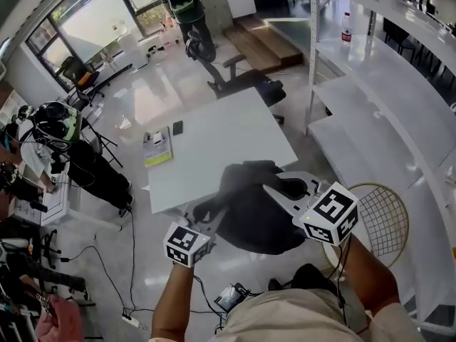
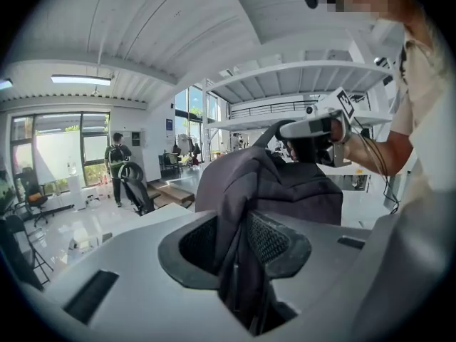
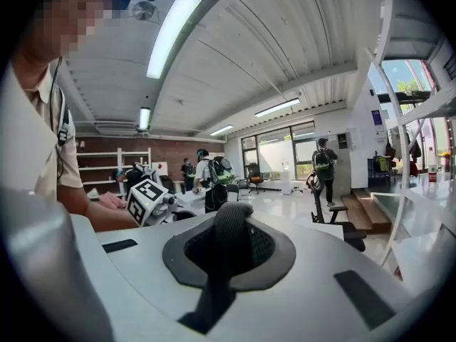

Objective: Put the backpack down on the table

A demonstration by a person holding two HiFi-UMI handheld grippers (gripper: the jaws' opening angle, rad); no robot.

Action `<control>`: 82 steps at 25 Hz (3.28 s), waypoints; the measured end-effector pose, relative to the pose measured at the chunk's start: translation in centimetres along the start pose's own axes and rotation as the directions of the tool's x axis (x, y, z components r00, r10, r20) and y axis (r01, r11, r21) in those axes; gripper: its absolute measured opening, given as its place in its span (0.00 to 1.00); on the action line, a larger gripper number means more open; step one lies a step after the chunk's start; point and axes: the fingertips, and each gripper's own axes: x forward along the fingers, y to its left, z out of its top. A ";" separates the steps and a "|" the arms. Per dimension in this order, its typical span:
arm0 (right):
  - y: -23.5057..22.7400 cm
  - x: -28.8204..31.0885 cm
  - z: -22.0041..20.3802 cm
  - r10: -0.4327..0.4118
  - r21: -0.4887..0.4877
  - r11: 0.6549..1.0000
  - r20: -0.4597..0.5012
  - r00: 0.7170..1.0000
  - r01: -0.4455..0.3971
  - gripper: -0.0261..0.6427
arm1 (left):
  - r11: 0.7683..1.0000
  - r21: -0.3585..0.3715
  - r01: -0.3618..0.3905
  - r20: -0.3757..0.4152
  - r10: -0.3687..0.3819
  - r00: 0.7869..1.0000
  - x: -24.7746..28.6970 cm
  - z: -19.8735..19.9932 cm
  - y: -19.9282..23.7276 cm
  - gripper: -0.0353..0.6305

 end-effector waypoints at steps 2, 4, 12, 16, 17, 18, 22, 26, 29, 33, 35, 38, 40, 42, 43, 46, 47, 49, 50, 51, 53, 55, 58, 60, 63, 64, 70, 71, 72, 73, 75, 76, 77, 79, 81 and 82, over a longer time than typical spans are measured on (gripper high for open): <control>-0.5 2.6 0.5 0.031 0.004 0.999 0.000 1.000 -0.031 0.09 | 0.999 -0.006 -0.034 -0.011 0.034 0.999 -0.4 -0.2 2.4 0.23; -1.1 5.2 1.1 0.060 0.007 0.998 -0.002 0.998 -0.060 0.09 | 0.998 -0.018 -0.067 -0.020 0.066 0.998 -0.5 -0.5 4.9 0.23; -7.3 15.6 1.9 0.162 0.016 0.987 -0.033 0.986 -0.162 0.09 | 0.987 -0.063 -0.147 -0.053 0.144 0.988 2.8 -1.3 14.9 0.23; -13.0 20.4 2.3 0.167 0.032 0.986 -0.051 0.985 -0.166 0.09 | 0.986 -0.082 -0.149 -0.042 0.146 0.988 6.2 -0.6 19.7 0.23; -14.6 21.5 2.2 0.159 0.035 0.987 -0.060 0.985 -0.157 0.09 | 0.986 -0.086 -0.144 -0.042 0.141 0.989 7.3 -0.4 20.7 0.23; -16.2 22.7 2.0 0.146 0.029 0.989 -0.072 0.987 -0.144 0.09 | 0.985 -0.095 -0.142 -0.041 0.138 0.990 8.3 -0.3 21.7 0.23; -22.5 26.9 0.3 0.040 -0.052 0.998 -0.114 0.993 -0.047 0.09 | 0.980 -0.130 -0.150 -0.016 0.149 0.989 12.5 -0.3 25.5 0.24; -28.2 29.7 -2.6 -0.066 -0.129 0.991 -0.187 0.980 0.043 0.09 | 0.978 -0.129 -0.162 -0.007 0.162 0.987 16.9 -0.4 28.3 0.26; -32.1 31.2 -4.9 -0.146 -0.195 0.976 -0.256 0.956 0.097 0.09 | 0.980 -0.137 -0.146 -0.009 0.147 0.989 20.0 -0.4 29.8 0.26; -36.6 32.3 -8.4 -0.239 -0.290 0.947 -0.350 0.906 0.138 0.10 | 0.980 -0.154 -0.124 -0.043 0.119 0.992 24.5 -0.3 31.3 0.27; -38.7 32.4 -10.7 -0.300 -0.352 0.924 -0.416 0.859 0.152 0.19 | 0.981 -0.158 -0.113 -0.078 0.102 0.992 26.7 -0.6 31.7 0.28; -41.3 32.2 -14.1 -0.411 -0.473 0.867 -0.503 0.760 0.156 0.30 | 0.982 -0.145 -0.123 -0.122 0.106 0.987 29.5 -1.2 32.6 0.29; -42.5 31.7 -15.2 -0.467 -0.527 0.835 -0.525 0.712 0.159 0.33 | 0.981 -0.091 -0.171 -0.112 0.161 0.981 30.4 -0.7 33.7 0.27; -42.8 31.3 -15.3 -0.492 -0.556 0.816 -0.521 0.698 0.160 0.34 | 0.976 -0.016 -0.218 -0.098 0.215 0.972 30.5 0.2 34.6 0.18; -42.5 31.1 -15.2 -0.492 -0.559 0.814 -0.515 0.702 0.159 0.34 | 0.975 0.005 -0.224 -0.099 0.224 0.970 30.4 0.4 34.6 0.18; -41.1 30.9 -14.8 -0.469 -0.532 0.830 -0.503 0.726 0.167 0.34 | 0.977 0.021 -0.214 -0.100 0.215 0.972 29.4 0.5 33.6 0.18; -40.6 30.8 -14.6 -0.462 -0.521 0.836 -0.495 0.736 0.174 0.34 | 0.977 0.025 -0.213 -0.096 0.215 0.972 28.8 0.6 33.2 0.18; -39.3 30.3 -13.7 -0.455 -0.505 0.841 -0.462 0.762 0.196 0.34 | 0.975 0.025 -0.222 -0.071 0.223 0.972 27.1 1.1 32.3 0.18; -38.5 30.0 -13.1 -0.452 -0.499 0.841 -0.440 0.776 0.208 0.34 | 0.973 0.027 -0.228 -0.049 0.229 0.972 26.0 1.5 31.8 0.17; -37.6 29.6 -12.4 -0.449 -0.490 0.843 -0.415 0.791 0.221 0.34 | 0.971 0.033 -0.236 -0.026 0.237 0.971 24.7 2.1 31.3 0.15; -35.3 28.5 -10.5 -0.437 -0.462 0.851 -0.363 0.823 0.248 0.33 | 0.967 0.052 -0.250 0.016 0.250 0.968 22.1 3.5 30.0 0.13; -32.4 26.7 -8.7 -0.426 -0.440 0.857 -0.312 0.849 0.268 0.24 | 0.965 0.055 -0.255 0.049 0.253 0.966 19.2 4.8 28.1 0.13; -27.3 23.7 -5.7 -0.403 -0.417 0.864 -0.234 0.885 0.283 0.14 | 0.961 0.069 -0.269 0.104 0.261 0.960 14.2 6.8 24.8 0.12; -23.9 21.7 -3.3 -0.379 -0.393 0.872 -0.169 0.910 0.291 0.10 | 0.955 0.088 -0.285 0.156 0.269 0.950 10.6 8.5 22.7 0.11; -18.5 18.7 -0.8 -0.340 -0.365 0.886 -0.090 0.936 0.286 0.09 | 0.952 0.103 -0.287 0.223 0.259 0.940 5.6 10.1 19.3 0.10; -16.6 17.8 -0.4 -0.322 -0.361 0.891 -0.078 0.944 0.275 0.08 | 0.952 0.106 -0.287 0.238 0.255 0.937 4.0 10.3 18.2 0.10; -5.5 12.8 2.2 -0.223 -0.356 0.914 -0.037 0.974 0.196 0.08 | 0.951 0.121 -0.284 0.294 0.239 0.925 -5.6 11.1 11.4 0.10; -3.8 12.1 2.4 -0.206 -0.360 0.916 -0.034 0.978 0.180 0.08 | 0.950 0.122 -0.287 0.300 0.241 0.923 -7.2 11.0 10.3 0.10; -2.1 11.3 2.6 -0.188 -0.360 0.918 -0.031 0.982 0.165 0.08 | 0.949 0.123 -0.291 0.305 0.243 0.921 -8.7 10.9 9.4 0.10; -0.5 10.7 2.7 -0.171 -0.357 0.922 -0.029 0.985 0.150 0.08 | 0.948 0.123 -0.295 0.309 0.245 0.919 -10.1 10.8 8.5 0.10; 2.1 9.3 3.0 -0.141 -0.347 0.930 -0.024 0.990 0.124 0.08 | 0.945 0.125 -0.302 0.317 0.250 0.915 -12.4 10.7 7.0 0.10; 3.2 8.7 3.2 -0.128 -0.341 0.933 -0.022 0.991 0.113 0.08 | 0.944 0.127 -0.306 0.320 0.253 0.913 -13.4 10.6 6.3 0.10; 4.2 8.0 3.3 -0.116 -0.334 0.937 -0.020 0.993 0.103 0.08 | 0.943 0.127 -0.309 0.322 0.255 0.912 -14.3 10.6 5.6 0.10; 6.0 6.7 3.4 -0.092 -0.318 0.945 -0.016 0.996 0.082 0.08 | 0.942 0.127 -0.312 0.325 0.257 0.910 -16.0 10.5 4.1 0.10; 7.6 5.4 3.4 -0.072 -0.305 0.950 -0.015 0.997 0.064 0.08 | 0.941 0.129 -0.312 0.325 0.257 0.910 -17.4 10.4 2.6 0.10; 8.3 4.8 3.3 -0.062 -0.302 0.952 -0.017 0.998 0.054 0.08 | 0.941 0.133 -0.311 0.326 0.255 0.910 -18.0 10.3 1.7 0.10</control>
